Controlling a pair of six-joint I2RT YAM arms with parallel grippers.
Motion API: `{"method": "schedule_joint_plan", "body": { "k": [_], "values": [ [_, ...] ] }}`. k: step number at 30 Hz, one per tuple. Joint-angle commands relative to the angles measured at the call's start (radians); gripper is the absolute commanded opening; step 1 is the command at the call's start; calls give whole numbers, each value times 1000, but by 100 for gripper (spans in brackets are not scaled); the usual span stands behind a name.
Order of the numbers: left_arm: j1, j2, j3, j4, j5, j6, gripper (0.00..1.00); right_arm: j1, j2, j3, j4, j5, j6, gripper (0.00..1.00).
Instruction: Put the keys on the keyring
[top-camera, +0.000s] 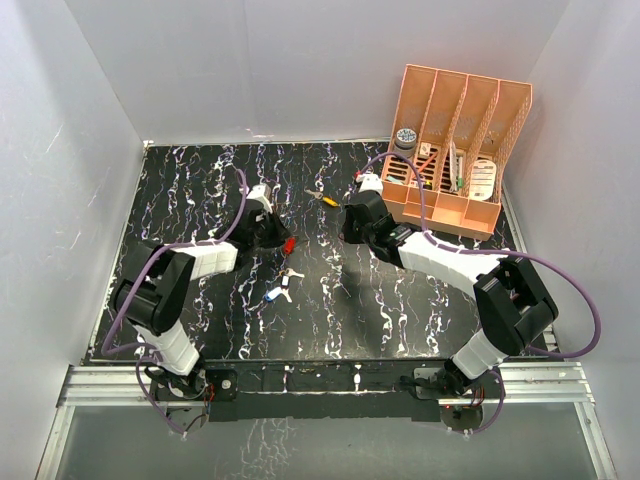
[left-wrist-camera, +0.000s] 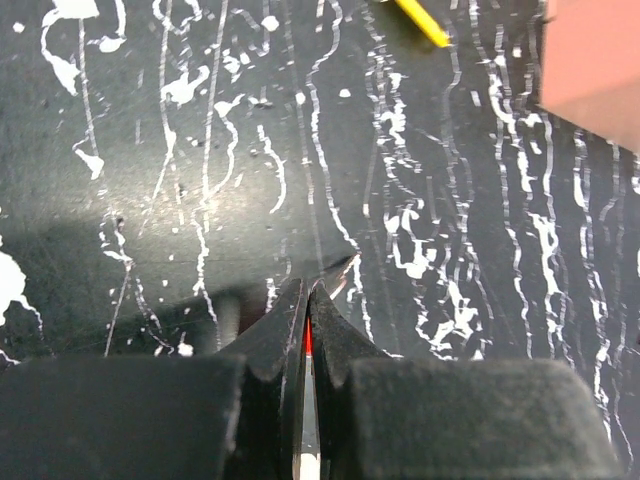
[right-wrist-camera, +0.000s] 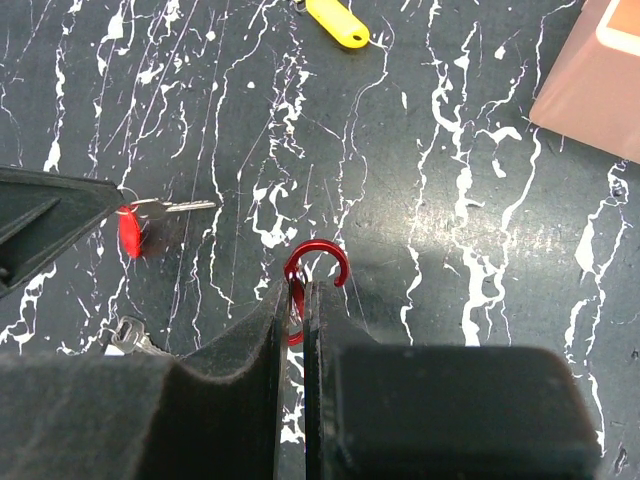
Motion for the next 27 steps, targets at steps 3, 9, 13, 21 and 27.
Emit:
{"method": "schedule_joint_plan", "body": {
  "k": [3,9,13,21,27],
  "values": [
    [4,-89,-8,87,96,47,0,7,6,73,16,-24,-26,0],
    [2,-109,-6,126,160,91,0,27,9,93,8,-29,-36,0],
    [-17,-130,-7,149,185,147,0,41,14,105,0,-32,-38,0],
    [-87,-183,5,150,177,297,0,57,21,125,-14,-32,-41,0],
    [-118,-211,-1,173,164,375,0,63,8,132,-22,-29,-38,0]
  ]
}}
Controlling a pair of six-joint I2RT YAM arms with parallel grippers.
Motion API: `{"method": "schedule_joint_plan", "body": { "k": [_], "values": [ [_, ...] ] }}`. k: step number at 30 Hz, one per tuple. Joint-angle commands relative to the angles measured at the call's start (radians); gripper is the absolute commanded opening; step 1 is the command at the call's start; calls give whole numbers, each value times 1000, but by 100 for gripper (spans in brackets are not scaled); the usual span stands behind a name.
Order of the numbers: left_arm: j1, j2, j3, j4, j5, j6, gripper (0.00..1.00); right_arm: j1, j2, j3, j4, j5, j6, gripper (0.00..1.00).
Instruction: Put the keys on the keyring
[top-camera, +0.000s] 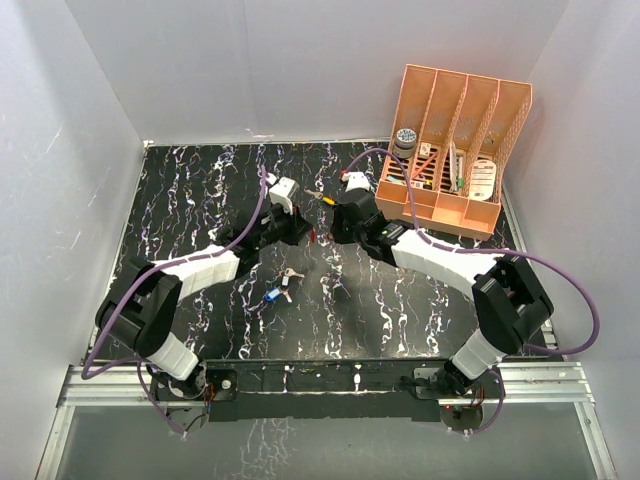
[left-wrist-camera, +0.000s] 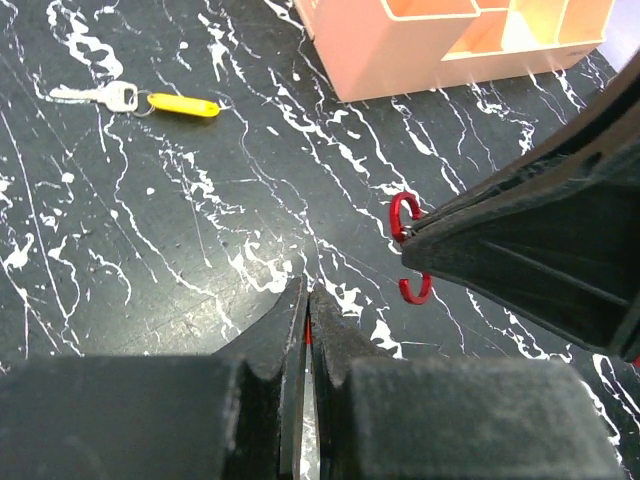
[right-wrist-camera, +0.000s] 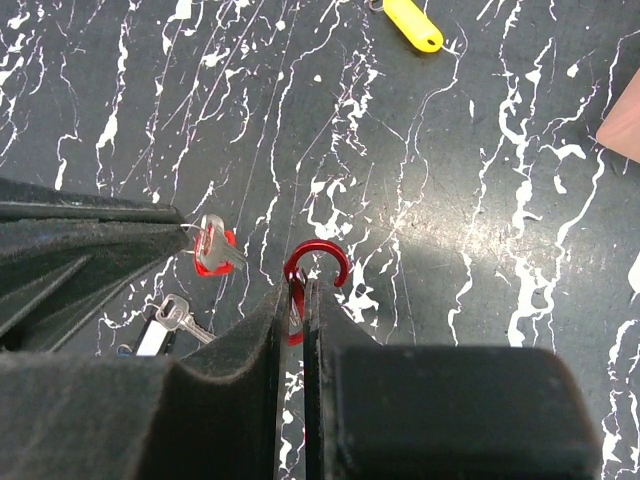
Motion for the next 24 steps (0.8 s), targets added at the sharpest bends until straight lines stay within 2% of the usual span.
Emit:
{"method": "schedule_joint_plan", "body": {
  "k": [1,13,24],
  "values": [
    [-18,-63,2,67,9,103,0,7,-15,61,22,2,-11,0],
    [-63,-105,-115,286,42,263,0,8,-35,73,16,-10,5,0],
    [-87,-102,-125,317,45,356,0,11,-52,83,10,-18,13,0]
  ]
}}
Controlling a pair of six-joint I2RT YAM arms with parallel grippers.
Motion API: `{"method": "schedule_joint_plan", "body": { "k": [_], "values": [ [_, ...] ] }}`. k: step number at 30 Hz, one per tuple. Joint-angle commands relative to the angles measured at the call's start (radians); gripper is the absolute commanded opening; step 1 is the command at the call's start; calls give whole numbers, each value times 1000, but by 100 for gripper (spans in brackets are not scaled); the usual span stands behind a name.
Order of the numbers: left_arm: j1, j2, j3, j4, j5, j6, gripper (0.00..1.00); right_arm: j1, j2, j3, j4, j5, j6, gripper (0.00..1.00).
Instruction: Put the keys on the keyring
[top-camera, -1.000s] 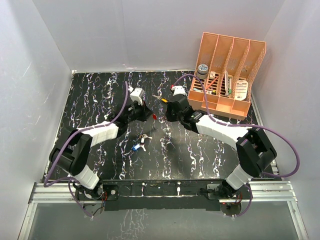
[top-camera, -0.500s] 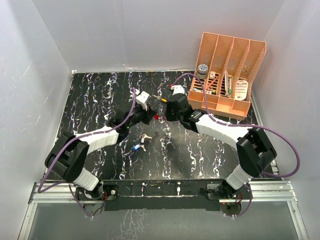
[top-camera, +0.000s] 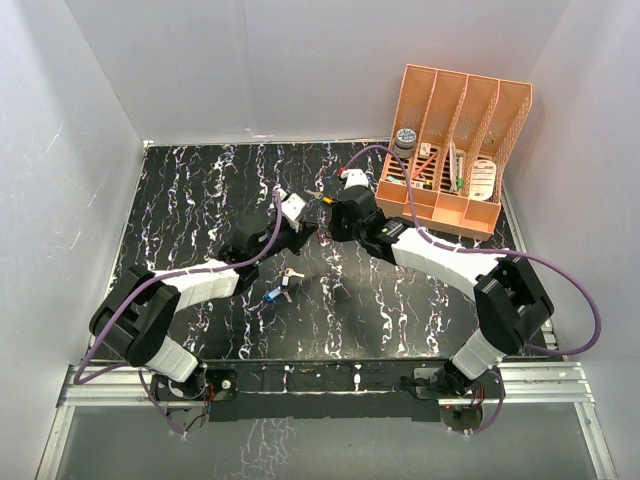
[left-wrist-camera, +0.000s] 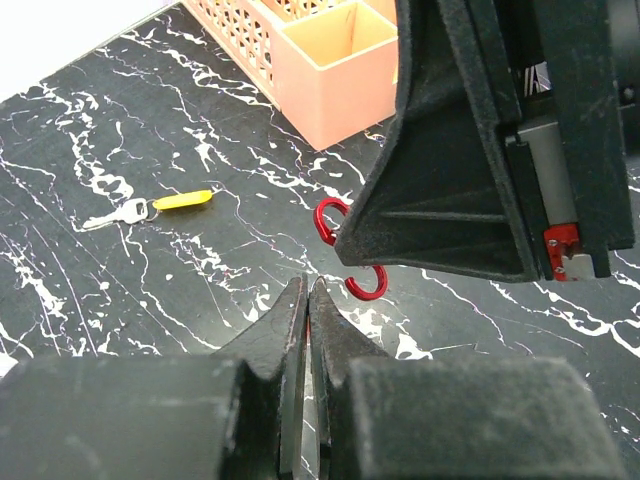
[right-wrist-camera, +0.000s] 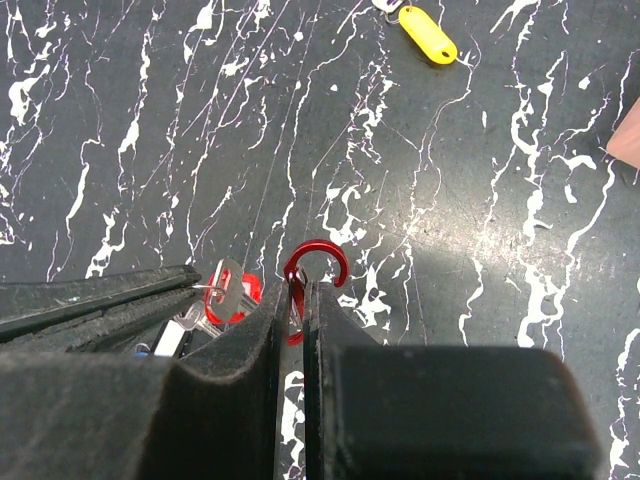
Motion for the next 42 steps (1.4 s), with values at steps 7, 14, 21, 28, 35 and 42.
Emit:
{"method": "schedule_joint_plan", "body": {
  "k": [7,14,21,28,35,42],
  "values": [
    [-33,-39,14,38,12,104,0,10,-55,62,24,-2,11,0],
    [-49,-35,18,34,0,125,0,12,-56,65,23,-3,12,0],
    [-58,-31,18,31,-17,141,0,13,-57,67,24,-3,12,0],
    [-61,-28,21,33,-60,153,0,15,-59,65,20,4,11,0],
    [-61,-43,16,30,-104,177,0,15,-57,65,19,6,10,0],
    [-61,-22,18,40,-94,180,0,15,-62,65,19,0,10,0]
  ]
}}
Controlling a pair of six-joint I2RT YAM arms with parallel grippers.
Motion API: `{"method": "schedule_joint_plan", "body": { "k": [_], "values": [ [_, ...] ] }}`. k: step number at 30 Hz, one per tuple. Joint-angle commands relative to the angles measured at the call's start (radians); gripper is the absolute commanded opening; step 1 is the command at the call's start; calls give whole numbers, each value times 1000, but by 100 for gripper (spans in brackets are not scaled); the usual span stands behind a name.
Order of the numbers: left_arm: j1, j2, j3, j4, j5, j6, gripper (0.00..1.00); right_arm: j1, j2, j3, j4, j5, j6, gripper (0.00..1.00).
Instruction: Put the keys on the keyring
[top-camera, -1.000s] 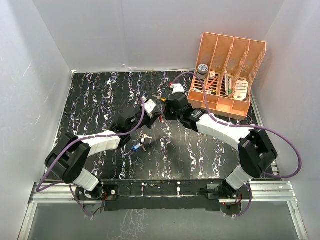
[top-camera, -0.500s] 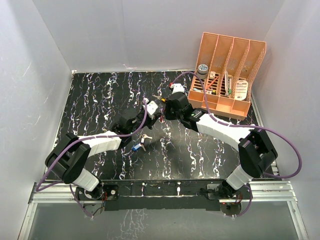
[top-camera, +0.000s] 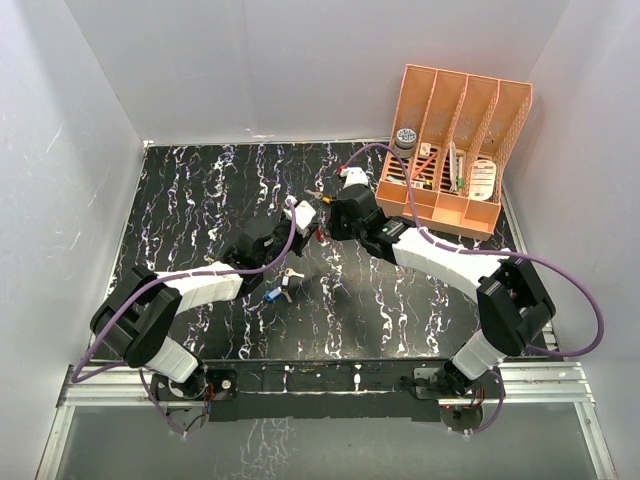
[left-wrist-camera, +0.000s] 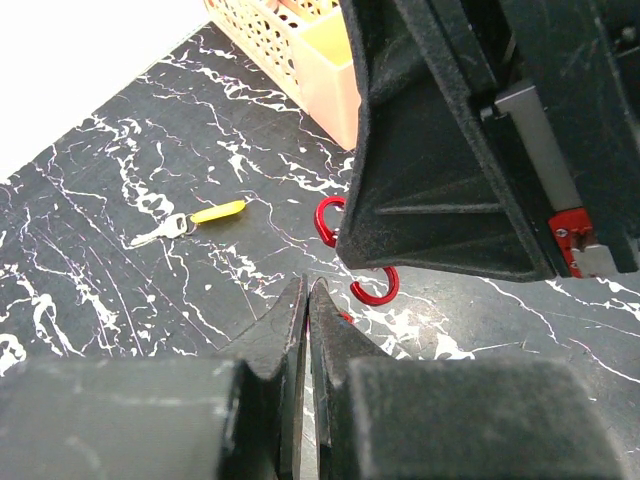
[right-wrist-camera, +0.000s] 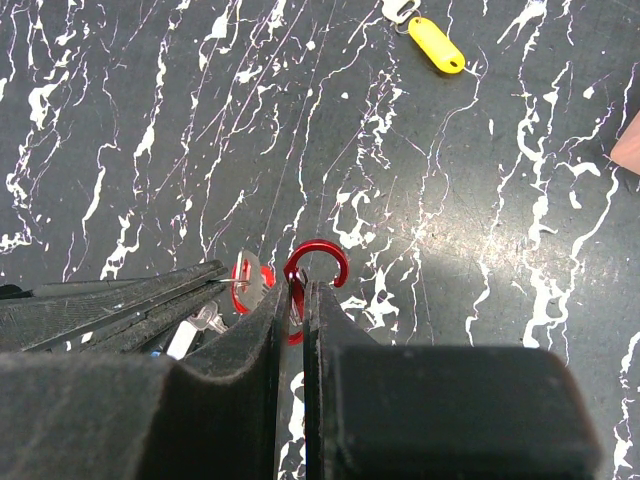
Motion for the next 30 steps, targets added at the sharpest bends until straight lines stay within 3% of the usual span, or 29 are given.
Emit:
{"method": "schedule_joint_plan", "body": {
  "k": [1,30],
  "values": [
    [-5,-20,21,37,10,15,0,7,-50,53,27,-1,6,0],
    [-37,-21,25,12,41,41,0,12,-45,55,28,14,6,0]
  ]
}}
